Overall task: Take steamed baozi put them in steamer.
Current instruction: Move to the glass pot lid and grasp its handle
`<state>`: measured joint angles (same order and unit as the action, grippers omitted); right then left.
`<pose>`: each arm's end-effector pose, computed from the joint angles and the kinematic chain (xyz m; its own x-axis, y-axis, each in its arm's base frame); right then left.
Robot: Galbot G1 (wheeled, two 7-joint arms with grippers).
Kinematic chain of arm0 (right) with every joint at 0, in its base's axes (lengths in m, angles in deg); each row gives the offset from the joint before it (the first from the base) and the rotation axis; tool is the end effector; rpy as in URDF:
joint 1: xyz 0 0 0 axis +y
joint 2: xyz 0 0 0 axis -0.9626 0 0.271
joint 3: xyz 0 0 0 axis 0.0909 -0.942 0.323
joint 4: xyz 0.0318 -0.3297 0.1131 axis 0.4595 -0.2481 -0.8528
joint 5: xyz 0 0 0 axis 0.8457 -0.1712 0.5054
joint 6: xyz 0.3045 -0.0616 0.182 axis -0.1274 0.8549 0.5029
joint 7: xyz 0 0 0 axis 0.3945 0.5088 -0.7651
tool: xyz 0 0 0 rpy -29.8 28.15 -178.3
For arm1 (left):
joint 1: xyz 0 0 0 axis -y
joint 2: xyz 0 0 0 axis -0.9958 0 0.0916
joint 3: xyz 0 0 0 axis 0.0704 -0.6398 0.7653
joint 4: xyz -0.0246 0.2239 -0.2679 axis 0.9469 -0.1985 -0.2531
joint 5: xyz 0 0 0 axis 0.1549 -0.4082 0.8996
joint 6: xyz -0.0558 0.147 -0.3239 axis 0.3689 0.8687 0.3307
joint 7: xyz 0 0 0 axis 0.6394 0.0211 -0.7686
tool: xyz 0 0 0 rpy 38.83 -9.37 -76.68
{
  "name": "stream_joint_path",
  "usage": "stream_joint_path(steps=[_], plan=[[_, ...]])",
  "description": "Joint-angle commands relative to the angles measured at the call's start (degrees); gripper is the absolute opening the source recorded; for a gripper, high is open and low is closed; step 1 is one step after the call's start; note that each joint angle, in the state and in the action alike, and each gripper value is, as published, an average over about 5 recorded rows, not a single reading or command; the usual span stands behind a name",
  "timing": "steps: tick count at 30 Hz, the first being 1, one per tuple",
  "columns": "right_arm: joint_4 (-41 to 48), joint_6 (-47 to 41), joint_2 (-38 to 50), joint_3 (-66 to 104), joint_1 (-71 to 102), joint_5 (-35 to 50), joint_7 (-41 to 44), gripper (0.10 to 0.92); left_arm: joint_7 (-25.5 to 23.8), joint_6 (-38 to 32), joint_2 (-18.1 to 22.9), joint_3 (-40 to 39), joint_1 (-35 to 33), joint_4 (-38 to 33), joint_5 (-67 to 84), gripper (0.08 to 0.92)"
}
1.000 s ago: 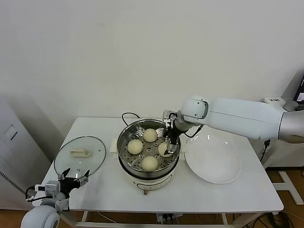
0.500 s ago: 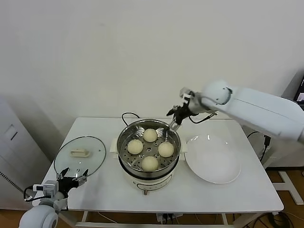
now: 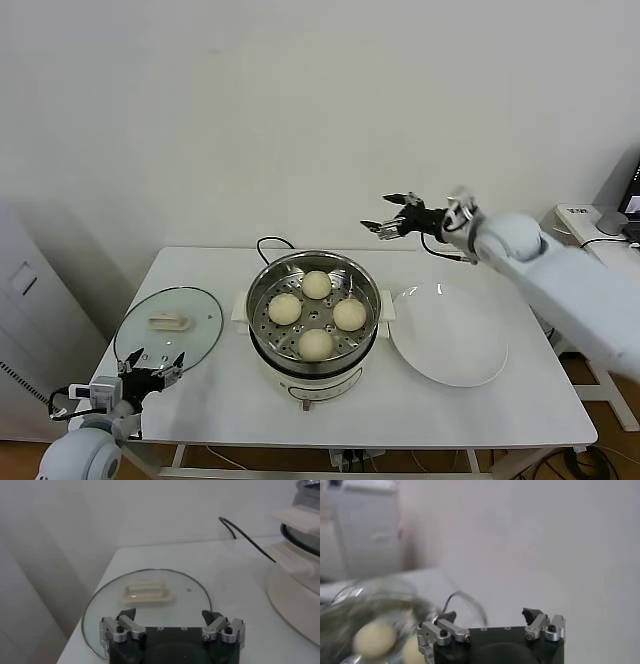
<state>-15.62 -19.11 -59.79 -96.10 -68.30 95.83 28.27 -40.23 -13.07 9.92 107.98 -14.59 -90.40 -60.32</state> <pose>0.5077 -0.1204 -0.1231 -0.7390 -0.6329 0.2309 -0.6730 0.7089 -0.2111 0.2544 0.1390 -0.3105 -0.8884 -0.0143 0.4588 0.0433 0.9925 0.1147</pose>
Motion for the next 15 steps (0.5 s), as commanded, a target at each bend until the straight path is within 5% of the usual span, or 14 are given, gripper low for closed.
stream_joint_path(steps=[1, 15], plan=[[-5.23, 11.32, -4.82, 39.41, 38.76, -12.84, -11.94, 0.823, -0.28, -3.01, -0.36, 0.15, -0.16, 1.21, -5.1, 0.823], [-9.61, 12.52, -23.48, 57.66, 59.06, -24.15, -12.04, 0.823, -1.88, -18.16, -1.57, 1.31, -0.63, 8.82, -44.85, 0.823]])
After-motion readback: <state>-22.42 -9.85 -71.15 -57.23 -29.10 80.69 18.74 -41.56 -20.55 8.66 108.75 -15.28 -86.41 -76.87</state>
